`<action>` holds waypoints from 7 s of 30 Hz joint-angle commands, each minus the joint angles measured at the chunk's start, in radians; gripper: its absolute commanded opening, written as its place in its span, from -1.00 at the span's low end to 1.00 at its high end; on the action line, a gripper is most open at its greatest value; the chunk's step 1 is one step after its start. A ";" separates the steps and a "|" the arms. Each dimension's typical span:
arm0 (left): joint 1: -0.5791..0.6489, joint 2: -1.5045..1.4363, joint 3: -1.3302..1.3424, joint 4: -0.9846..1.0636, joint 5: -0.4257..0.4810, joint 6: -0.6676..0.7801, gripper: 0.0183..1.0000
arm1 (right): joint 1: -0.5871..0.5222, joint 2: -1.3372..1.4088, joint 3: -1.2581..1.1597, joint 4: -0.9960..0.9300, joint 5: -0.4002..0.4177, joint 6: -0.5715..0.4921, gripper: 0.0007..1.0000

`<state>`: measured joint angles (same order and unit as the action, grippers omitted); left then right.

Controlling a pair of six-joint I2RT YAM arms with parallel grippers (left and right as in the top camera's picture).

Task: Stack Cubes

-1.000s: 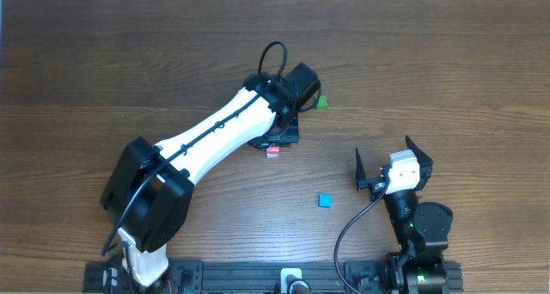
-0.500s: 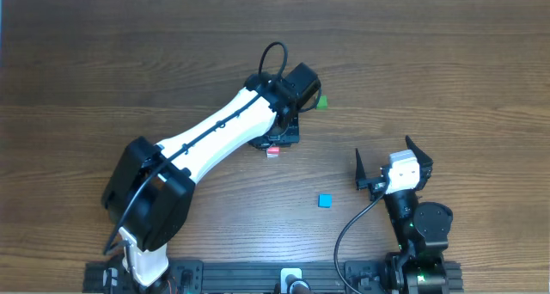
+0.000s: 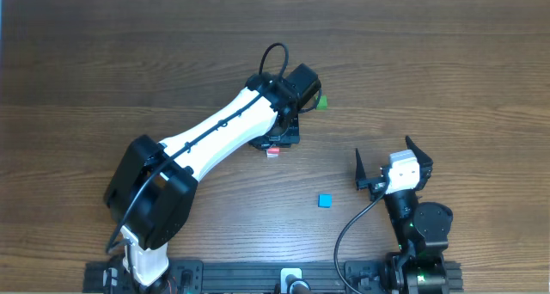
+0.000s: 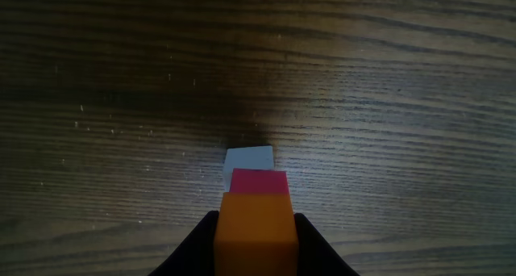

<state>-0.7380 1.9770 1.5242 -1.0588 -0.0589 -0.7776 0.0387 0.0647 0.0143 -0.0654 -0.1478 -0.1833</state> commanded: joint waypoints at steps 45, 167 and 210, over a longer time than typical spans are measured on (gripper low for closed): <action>0.433 -0.852 -0.362 0.638 -0.078 0.304 0.98 | -0.007 -0.003 -0.009 0.002 0.003 0.003 0.99; 0.725 -1.974 -1.518 1.006 0.302 0.778 1.00 | 0.278 1.080 1.149 -0.527 0.167 0.264 0.98; 0.725 -1.974 -1.518 1.006 0.302 0.778 1.00 | 0.297 2.111 1.620 -0.862 0.193 0.523 0.56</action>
<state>-0.0147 0.0109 0.0116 -0.0551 0.2359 -0.0181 0.3286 2.1651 1.6119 -0.9306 0.0513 0.3702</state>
